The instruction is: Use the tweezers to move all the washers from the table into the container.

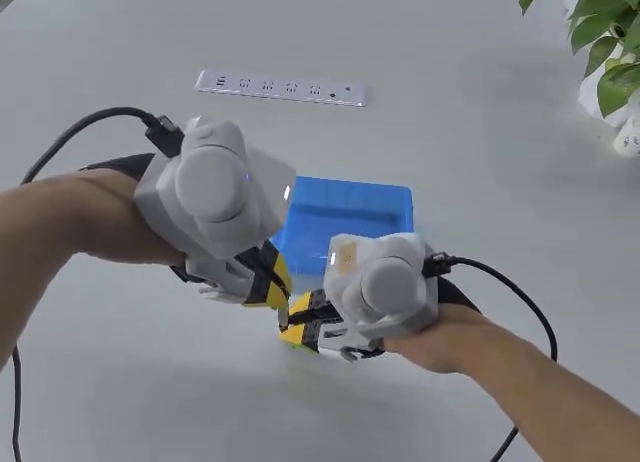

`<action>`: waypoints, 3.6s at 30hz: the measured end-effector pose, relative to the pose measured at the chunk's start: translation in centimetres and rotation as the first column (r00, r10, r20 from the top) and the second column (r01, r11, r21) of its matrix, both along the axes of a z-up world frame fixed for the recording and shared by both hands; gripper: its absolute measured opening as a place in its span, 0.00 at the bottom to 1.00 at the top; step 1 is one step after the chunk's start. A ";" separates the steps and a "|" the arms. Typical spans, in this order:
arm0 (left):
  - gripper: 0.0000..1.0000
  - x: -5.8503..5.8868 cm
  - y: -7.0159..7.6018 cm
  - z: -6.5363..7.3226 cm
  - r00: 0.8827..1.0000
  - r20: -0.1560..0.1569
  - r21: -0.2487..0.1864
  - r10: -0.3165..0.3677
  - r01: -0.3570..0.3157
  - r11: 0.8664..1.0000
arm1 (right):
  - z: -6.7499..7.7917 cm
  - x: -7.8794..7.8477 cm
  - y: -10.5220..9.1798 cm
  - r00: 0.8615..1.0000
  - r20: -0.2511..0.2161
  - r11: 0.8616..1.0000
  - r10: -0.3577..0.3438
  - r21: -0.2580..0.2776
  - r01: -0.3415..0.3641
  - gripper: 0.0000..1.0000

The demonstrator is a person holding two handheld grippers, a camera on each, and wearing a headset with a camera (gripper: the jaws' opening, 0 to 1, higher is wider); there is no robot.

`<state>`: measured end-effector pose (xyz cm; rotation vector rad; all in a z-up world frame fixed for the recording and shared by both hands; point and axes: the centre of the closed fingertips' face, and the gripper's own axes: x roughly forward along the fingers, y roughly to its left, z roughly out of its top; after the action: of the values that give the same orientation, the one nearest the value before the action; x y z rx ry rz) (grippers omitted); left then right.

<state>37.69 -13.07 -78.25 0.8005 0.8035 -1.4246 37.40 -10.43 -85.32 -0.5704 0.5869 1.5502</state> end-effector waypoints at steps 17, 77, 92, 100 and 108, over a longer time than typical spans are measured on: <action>0.05 0.3 0.0 2.2 1.000 -0.014 -0.020 0.005 -0.006 1.000 | 2.2 0.2 0.1 1.000 0.019 1.000 0.013 0.017 -0.014 0.09; 0.05 8.9 -1.1 5.3 0.998 0.062 -0.042 -0.020 0.022 0.999 | 5.4 9.3 -1.0 0.994 0.103 1.000 -0.018 0.012 0.017 0.09; 0.05 10.7 -1.4 2.6 0.998 0.058 -0.030 -0.023 0.024 0.999 | 2.7 11.1 -1.4 0.996 0.086 1.000 -0.024 -0.015 0.025 0.09; 0.05 11.3 -1.5 1.2 0.998 0.053 -0.015 -0.025 0.026 1.000 | 1.2 11.7 -1.5 0.997 0.080 0.999 -0.019 -0.035 0.022 0.09; 0.05 11.9 -1.3 0.1 0.999 0.047 -0.007 -0.021 0.021 1.000 | 0.1 12.3 -1.5 0.997 0.072 0.998 -0.017 -0.053 0.021 0.09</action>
<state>49.61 -14.34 -78.16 0.8359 0.7552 -1.4213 49.67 -11.89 -85.21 -0.6568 0.5795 1.4935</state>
